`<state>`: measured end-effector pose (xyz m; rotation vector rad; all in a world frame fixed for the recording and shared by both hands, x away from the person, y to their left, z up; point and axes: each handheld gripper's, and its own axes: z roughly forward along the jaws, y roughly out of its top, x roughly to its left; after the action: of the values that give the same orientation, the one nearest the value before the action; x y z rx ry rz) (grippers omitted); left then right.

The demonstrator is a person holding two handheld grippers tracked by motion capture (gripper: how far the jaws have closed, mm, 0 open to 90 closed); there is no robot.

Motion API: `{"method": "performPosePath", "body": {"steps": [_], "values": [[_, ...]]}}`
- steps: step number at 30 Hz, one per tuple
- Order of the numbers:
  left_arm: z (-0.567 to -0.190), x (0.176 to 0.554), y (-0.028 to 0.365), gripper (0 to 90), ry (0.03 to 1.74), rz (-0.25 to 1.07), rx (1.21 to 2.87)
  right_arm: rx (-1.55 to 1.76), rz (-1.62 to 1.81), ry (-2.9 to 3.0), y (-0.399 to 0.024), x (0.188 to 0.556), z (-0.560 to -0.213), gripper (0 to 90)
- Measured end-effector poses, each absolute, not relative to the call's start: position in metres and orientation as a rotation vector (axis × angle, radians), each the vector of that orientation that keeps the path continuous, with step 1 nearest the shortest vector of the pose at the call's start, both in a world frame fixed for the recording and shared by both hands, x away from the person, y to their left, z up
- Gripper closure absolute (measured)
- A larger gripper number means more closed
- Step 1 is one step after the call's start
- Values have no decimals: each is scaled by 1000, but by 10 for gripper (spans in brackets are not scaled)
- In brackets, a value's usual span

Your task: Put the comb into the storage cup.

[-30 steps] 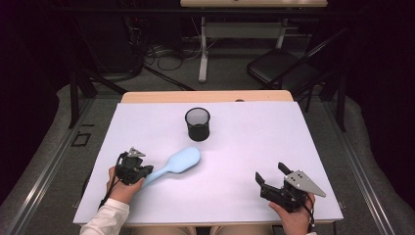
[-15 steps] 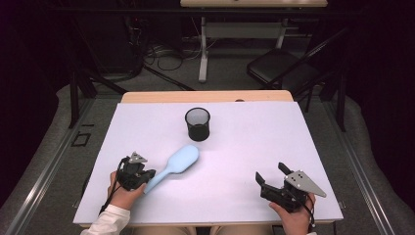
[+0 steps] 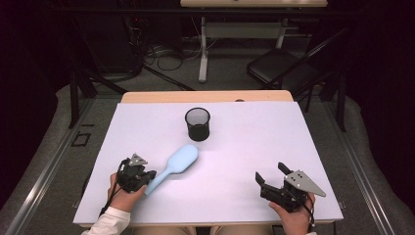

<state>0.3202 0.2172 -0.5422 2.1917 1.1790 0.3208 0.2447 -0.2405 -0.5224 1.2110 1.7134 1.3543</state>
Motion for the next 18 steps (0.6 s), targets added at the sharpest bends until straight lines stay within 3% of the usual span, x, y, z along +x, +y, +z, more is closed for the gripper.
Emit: {"method": "performPosePath", "body": {"steps": [18], "values": [[-539,322,231,862,1238,329,2084,1211,1359,1713,-240,245,-523,133]]}}
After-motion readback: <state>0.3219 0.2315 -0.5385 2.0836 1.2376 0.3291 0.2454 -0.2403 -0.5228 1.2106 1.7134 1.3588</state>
